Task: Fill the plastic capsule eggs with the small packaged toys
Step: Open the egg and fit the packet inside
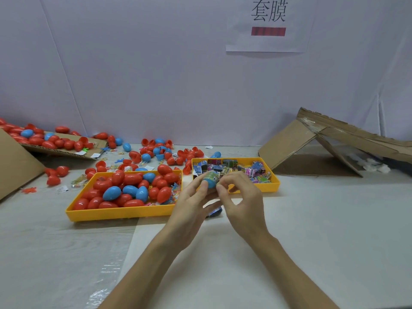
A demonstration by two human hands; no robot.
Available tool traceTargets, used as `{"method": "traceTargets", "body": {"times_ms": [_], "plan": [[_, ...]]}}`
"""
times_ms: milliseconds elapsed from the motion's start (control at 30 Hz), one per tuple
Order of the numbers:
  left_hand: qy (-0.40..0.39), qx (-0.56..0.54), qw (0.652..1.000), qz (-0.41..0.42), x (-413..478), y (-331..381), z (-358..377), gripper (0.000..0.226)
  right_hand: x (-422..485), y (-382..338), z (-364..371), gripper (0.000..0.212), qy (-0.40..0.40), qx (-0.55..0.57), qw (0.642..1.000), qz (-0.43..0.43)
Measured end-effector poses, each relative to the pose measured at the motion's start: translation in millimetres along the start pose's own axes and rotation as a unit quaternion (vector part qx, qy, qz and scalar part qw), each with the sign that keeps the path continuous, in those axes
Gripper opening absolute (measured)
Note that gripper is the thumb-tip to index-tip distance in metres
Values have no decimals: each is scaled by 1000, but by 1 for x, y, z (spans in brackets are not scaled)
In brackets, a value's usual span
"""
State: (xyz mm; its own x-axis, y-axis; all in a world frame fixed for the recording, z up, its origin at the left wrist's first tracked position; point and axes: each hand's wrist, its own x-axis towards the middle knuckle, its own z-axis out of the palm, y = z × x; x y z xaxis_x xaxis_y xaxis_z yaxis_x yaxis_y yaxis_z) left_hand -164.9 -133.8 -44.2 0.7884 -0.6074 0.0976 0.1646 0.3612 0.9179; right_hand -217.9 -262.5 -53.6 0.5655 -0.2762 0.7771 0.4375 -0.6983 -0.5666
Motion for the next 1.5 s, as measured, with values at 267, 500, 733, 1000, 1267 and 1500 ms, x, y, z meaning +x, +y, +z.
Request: {"method": "traceTargets", "body": {"times_ms": [267,500,733,1000,1267,1500], "plan": [[-21,-14,999,-30,3,-3,-4,39,6,1,-7,16,-13,165,969,183],[4,41,999,-3,2,-2,-1,26,8,2,-10,11,-3,177,964,196],[53,96,994,19,0,-1,2,24,7,1,-7,18,-33,236,942,235],[136,220,961,98,3,-6,0,15,7,3,-7,23,-35,215,951,218],[143,275,933,185,-3,-5,0,15,5,5,-6,14,-19,187,960,207],[162,305,913,218,-4,-4,2,23,4,3,-5,11,-2,185,960,208]]}}
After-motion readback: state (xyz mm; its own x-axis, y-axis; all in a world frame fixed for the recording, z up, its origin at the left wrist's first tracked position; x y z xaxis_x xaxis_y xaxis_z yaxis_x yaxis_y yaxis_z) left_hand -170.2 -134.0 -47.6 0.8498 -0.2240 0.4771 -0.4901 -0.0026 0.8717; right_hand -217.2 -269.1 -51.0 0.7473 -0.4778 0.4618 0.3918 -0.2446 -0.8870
